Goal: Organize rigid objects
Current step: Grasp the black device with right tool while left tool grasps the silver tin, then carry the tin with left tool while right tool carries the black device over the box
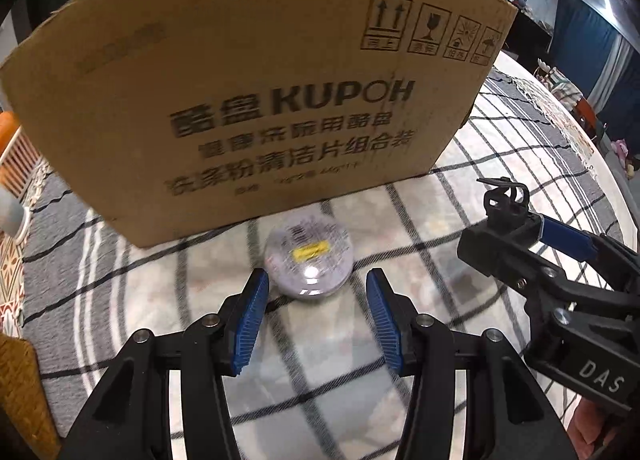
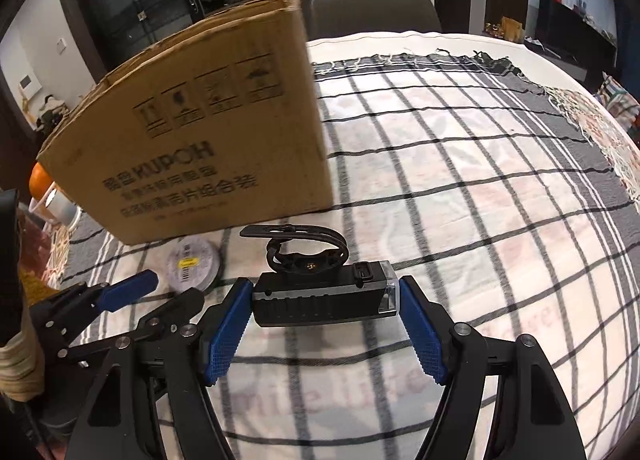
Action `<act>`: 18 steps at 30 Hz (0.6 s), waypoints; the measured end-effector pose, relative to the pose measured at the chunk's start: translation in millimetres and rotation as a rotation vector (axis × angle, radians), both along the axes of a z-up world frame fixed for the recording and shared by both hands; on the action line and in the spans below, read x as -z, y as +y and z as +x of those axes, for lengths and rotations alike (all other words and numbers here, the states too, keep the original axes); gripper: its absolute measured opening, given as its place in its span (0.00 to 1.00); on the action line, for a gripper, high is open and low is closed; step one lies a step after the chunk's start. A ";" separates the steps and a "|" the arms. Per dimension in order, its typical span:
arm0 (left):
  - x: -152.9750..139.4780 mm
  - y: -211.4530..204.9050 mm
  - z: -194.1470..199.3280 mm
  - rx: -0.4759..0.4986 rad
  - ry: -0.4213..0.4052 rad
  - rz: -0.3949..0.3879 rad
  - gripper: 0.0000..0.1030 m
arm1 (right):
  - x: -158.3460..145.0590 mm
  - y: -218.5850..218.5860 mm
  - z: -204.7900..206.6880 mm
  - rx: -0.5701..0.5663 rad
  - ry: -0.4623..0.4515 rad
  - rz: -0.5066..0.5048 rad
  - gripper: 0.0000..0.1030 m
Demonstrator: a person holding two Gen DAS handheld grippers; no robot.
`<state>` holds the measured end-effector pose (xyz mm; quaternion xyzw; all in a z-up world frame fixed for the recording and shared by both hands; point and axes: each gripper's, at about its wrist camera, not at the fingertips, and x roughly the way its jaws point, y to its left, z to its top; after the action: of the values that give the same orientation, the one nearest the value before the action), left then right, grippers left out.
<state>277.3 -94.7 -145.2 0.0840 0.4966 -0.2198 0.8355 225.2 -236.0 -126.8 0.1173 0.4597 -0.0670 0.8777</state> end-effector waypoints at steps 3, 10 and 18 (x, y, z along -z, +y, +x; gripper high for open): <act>1.8 -7.5 4.4 -0.009 -0.026 0.025 0.48 | 1.3 -7.3 1.6 0.006 0.000 0.003 0.71; 10.0 -14.9 9.4 -0.015 -0.035 0.056 0.49 | 4.2 -13.8 7.3 0.004 0.003 0.009 0.71; 13.0 -21.4 10.3 -0.019 -0.040 0.052 0.49 | 9.5 -14.6 10.3 -0.004 0.015 0.013 0.71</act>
<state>287.6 -116.1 -158.1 0.1052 0.4860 -0.1972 0.8449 235.5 -250.6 -136.3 0.1213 0.4670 -0.0631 0.8736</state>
